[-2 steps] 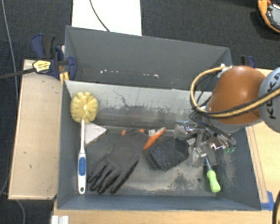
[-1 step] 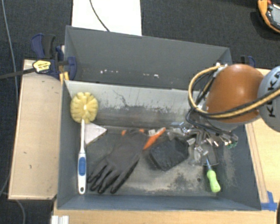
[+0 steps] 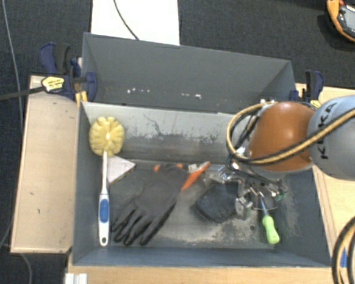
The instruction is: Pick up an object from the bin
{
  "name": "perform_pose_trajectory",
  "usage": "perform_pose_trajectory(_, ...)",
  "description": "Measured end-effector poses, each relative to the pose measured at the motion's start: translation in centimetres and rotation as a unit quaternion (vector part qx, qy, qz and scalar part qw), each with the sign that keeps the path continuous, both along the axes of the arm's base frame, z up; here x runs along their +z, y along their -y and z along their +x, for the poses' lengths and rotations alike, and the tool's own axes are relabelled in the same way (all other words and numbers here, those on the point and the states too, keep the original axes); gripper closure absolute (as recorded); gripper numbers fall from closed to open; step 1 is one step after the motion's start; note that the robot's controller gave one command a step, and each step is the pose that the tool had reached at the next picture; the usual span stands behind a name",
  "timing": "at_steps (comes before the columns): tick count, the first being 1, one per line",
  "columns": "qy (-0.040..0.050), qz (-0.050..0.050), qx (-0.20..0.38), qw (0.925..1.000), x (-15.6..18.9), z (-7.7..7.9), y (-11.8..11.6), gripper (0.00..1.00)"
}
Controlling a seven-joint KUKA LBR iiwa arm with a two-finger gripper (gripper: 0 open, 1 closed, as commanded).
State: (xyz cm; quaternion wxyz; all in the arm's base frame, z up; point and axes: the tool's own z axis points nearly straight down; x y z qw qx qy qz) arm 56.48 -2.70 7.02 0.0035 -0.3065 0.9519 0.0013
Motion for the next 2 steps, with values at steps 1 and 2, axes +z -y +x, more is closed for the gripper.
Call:
perform_pose_trajectory(1, -0.0054, -0.001, 0.054, 0.9985, -0.15, 0.06, 0.67, 1.00)
perform_pose_trajectory(2, -0.0054, -0.001, 0.054, 0.9985, -0.15, 0.06, 0.67, 1.00)
